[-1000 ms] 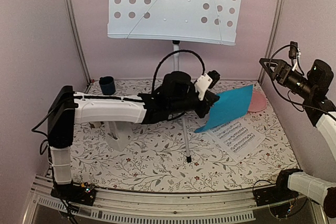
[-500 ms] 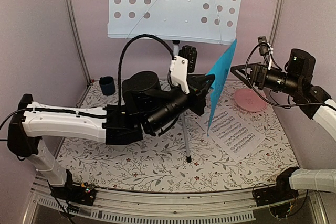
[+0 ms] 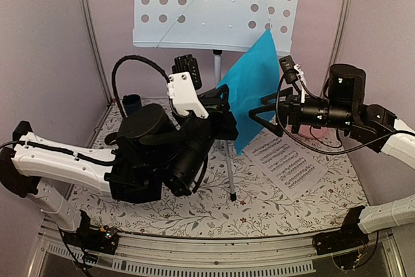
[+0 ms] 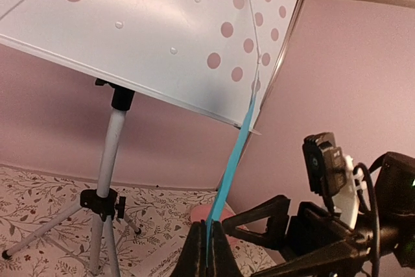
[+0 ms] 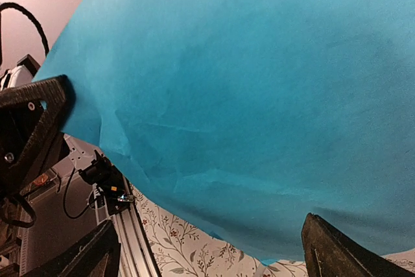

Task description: Set up the instrument practice props

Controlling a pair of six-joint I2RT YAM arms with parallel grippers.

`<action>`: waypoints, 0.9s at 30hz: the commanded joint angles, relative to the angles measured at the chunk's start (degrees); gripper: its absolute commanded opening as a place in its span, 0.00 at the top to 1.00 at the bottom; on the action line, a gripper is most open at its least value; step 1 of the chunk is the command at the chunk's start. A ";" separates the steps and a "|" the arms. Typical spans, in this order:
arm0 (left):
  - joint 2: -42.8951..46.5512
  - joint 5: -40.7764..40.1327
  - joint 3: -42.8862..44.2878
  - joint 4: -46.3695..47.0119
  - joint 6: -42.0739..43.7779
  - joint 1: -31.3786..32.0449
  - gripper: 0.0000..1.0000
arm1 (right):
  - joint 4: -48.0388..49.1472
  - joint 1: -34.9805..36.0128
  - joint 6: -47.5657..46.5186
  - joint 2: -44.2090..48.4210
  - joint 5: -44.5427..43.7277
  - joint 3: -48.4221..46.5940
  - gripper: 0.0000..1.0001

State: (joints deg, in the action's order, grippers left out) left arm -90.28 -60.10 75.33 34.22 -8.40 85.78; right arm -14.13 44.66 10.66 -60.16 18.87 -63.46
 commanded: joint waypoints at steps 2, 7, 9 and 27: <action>-0.52 -10.20 0.88 15.63 9.39 4.64 1.00 | 1.32 10.44 -1.72 -5.17 -9.76 -3.01 0.01; -0.23 -14.83 0.01 19.02 11.38 6.34 1.00 | 2.69 17.04 -3.57 -11.59 -15.84 -5.43 0.01; 0.32 -16.38 -0.76 21.62 11.42 6.85 1.00 | 2.51 19.31 -4.52 -13.61 -20.35 -8.10 0.01; -6.44 -25.18 2.61 51.74 31.99 9.89 1.00 | 13.41 37.83 -7.10 -21.67 -59.04 -6.83 0.01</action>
State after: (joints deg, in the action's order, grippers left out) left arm -94.15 -83.15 76.12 69.93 10.24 93.95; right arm -3.14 79.24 5.65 -78.61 -27.81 -67.88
